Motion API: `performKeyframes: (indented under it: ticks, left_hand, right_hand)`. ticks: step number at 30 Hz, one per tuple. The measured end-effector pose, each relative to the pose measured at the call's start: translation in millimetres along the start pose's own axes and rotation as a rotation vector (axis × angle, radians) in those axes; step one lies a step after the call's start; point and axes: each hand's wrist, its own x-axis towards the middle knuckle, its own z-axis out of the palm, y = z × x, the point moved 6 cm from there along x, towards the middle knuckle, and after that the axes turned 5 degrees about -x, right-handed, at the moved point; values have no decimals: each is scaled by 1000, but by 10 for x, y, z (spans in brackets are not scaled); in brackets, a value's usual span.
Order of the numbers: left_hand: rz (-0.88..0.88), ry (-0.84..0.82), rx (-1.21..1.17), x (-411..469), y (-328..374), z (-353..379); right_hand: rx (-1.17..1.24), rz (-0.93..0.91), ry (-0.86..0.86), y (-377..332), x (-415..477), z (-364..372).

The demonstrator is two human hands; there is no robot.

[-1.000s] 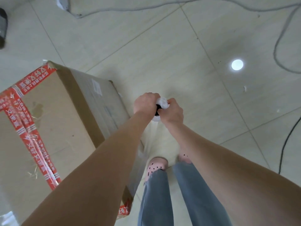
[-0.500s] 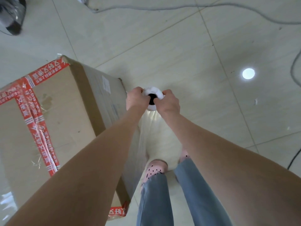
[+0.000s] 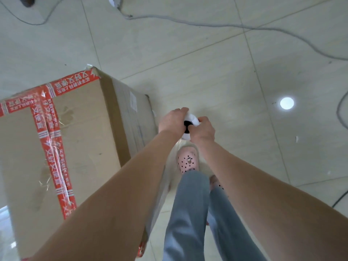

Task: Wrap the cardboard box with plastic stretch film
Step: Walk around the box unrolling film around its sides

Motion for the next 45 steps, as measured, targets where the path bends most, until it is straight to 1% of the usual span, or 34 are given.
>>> performKeyframes:
  ticks: [5, 7, 9, 11, 15, 20, 22, 24, 25, 27, 30, 32, 34, 37, 39, 42, 45]
  left_hand:
    - [109, -38, 217, 152, 102, -7]
    - [110, -34, 246, 214, 98, -49]
    - [105, -31, 218, 268, 69, -91]
    - [60, -14, 145, 305, -12, -149]
    - [-121, 38, -108, 360, -254, -295]
    - [-327, 118, -322, 439, -554, -468]
    - [-414, 137, -420, 451, -727, -524]
    - [-461, 129, -498, 472, -843, -563]
    - [-460, 119, -499, 483, -863, -579]
    - [-415, 116, -427, 512, -847, -634]
    - [-247, 114, -280, 618, -726, -730]
    - [-116, 71, -157, 705, -615, -753]
    - [-52, 35, -76, 760, -547, -756]
    - [-71, 52, -23, 825, -536, -809]
    - [-84, 68, -39, 872, -554, -833]
    - [-150, 93, -173, 896, -636, -875]
    - [-256, 156, -348, 916, -739, -927]
  right_hand:
    - [-7, 56, -5, -49, 72, -1]
    - [-57, 46, 25, -79, 98, -7]
    - [-113, 21, 57, -136, 100, -12]
    - [-163, -9, 79, -237, 93, -9]
    - [-258, -96, 104, -545, 119, -4]
    - [-203, -249, 134, -937, 190, 64]
    - [-203, -246, 114, -1046, 220, 154]
    - [-164, -170, 49, -1074, 251, 264]
    - [-118, -143, 23, -1081, 258, 305]
    - [-54, -134, 23, -1105, 256, 343]
    - [-83, -134, 30, -1144, 259, 366]
    - [-117, -137, 28, -1155, 271, 372]
    - [-141, -140, 37, -1169, 284, 355]
    - [-215, -151, 36, -1233, 317, 327]
    - [-264, -157, 45, -1296, 351, 292]
    - [-316, -192, 79, -1410, 378, 250]
    - [-293, -263, 142, -1602, 422, 223]
